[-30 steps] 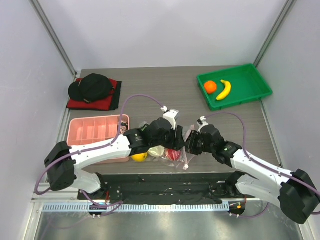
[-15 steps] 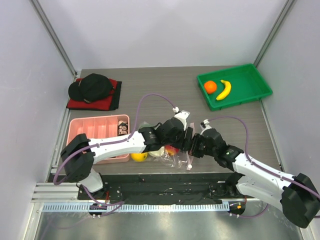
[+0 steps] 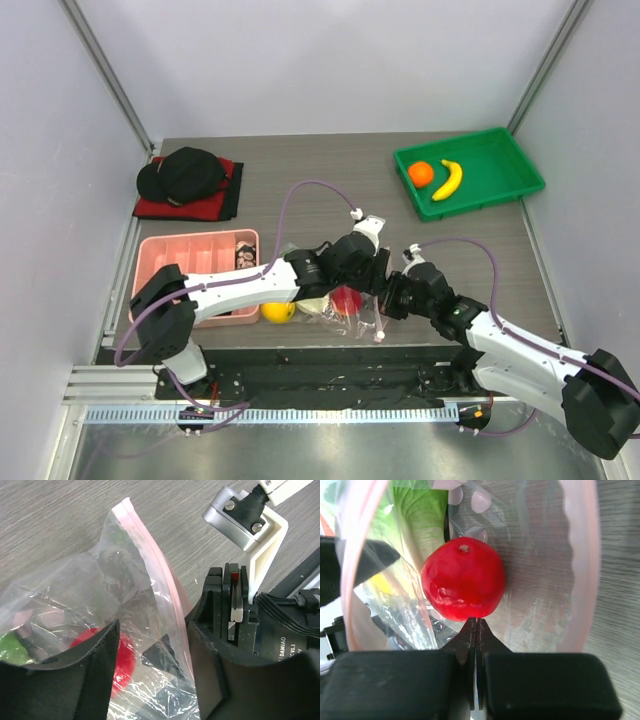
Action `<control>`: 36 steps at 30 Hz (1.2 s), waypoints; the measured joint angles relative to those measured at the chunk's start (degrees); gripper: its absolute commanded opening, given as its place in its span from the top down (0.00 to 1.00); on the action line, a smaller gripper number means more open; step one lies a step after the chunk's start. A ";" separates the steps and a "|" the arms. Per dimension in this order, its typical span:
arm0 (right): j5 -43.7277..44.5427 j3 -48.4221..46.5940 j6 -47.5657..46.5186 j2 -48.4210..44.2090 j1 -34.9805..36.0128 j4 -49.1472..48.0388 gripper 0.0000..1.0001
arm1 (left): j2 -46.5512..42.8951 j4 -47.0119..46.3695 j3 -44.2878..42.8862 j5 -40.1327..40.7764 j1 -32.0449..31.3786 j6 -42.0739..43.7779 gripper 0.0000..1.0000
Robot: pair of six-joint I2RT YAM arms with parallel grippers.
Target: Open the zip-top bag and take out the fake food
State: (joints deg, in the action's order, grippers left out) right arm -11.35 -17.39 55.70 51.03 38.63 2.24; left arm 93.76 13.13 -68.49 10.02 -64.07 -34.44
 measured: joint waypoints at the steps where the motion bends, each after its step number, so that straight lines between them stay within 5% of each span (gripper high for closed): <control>1: 0.09 0.00 0.00 0.02 -0.02 0.00 0.98 | 0.50 0.50 -0.66 0.26 0.00 0.48 0.53; 3: 0.13 0.02 -0.04 0.48 -0.15 -0.24 0.94 | 1.31 1.03 -1.57 0.81 0.00 0.96 0.62; 11: -1.25 -0.04 -0.74 1.90 -0.07 -1.79 0.87 | 5.57 4.81 -4.13 2.67 -0.02 3.15 0.58; 12: -1.29 -0.04 -0.81 1.90 -0.07 -1.84 0.84 | 6.23 5.53 -4.85 2.86 -0.02 3.45 0.75; 15: -1.53 -0.04 -1.11 1.92 -0.07 -1.95 0.62 | 7.15 6.21 -5.73 3.28 -0.02 4.20 0.99; 18: -2.14 -0.20 -1.99 2.78 -0.07 -2.14 0.46 | 6.91 6.47 -5.53 3.50 -0.02 4.85 1.00; 36: -5.18 -2.80 -5.70 16.41 0.31 -13.11 0.04 | -3.69 4.26 1.79 5.44 0.83 4.44 1.00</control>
State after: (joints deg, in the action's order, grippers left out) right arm -16.53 -20.18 50.00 67.44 38.94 -10.87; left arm 90.06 17.39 -66.70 15.46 -63.24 -30.00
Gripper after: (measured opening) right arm 0.918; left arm 0.003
